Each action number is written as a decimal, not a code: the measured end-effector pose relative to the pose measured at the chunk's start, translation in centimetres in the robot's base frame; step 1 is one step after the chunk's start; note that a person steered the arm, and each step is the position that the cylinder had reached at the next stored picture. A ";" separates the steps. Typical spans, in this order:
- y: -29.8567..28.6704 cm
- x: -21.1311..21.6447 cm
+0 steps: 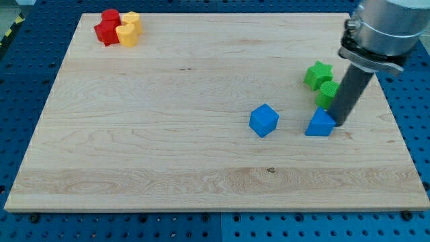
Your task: Push the blue triangle to the right of the blue cube
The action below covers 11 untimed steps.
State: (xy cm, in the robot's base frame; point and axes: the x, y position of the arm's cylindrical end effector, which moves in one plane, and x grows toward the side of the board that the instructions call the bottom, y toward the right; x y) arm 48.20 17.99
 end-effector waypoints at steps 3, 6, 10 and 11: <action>2.9 1.7; -5.2 -1.9; -10.9 -2.6; -7.2 -3.8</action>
State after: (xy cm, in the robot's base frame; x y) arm 44.42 10.75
